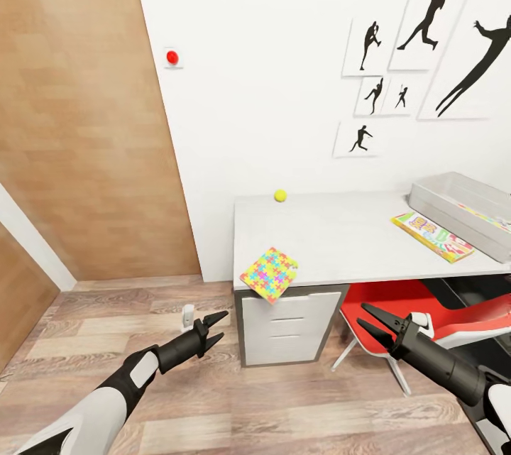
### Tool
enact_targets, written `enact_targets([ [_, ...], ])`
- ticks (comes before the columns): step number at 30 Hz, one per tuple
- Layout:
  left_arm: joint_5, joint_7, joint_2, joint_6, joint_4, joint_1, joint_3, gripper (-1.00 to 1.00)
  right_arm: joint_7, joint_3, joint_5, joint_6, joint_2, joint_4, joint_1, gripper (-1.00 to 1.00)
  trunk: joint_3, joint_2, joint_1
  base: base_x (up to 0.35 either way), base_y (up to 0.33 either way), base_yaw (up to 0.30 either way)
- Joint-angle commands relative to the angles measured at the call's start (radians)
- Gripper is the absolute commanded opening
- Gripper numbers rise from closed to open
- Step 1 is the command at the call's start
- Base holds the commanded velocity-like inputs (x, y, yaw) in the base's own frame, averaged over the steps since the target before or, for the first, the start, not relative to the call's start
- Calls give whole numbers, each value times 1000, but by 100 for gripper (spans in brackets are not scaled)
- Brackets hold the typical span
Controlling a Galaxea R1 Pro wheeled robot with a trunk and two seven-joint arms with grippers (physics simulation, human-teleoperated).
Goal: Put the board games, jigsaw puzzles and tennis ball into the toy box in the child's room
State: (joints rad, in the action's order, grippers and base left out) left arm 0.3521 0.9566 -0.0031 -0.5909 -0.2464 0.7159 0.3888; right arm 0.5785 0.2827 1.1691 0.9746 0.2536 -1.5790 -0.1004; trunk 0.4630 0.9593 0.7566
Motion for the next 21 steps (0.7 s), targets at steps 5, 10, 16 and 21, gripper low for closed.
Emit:
enact_targets([
  [5, 2, 1, -3, -7, -1, 0, 2, 100, 5, 1, -3, 6, 0, 1, -1, 100, 1, 1, 0, 0, -261, 0],
  [10, 2, 0, -3, -6, -1, 0, 2, 100, 4, 2, -3, 7, 1, 1, -1, 100, 1, 1, 0, 0, -110, 0],
  [16, 2, -2, -16, -5, -1, 0, 2, 100, 4, 3, -3, 7, 1, 1, -1, 100, 1, 1, 0, 56, -81, 0],
  [21, 2, -2, -18, -5, -1, 0, 2, 100, 4, 2, -3, 6, 1, 1, -1, 100, 1, 1, 0, 118, -113, 0],
])
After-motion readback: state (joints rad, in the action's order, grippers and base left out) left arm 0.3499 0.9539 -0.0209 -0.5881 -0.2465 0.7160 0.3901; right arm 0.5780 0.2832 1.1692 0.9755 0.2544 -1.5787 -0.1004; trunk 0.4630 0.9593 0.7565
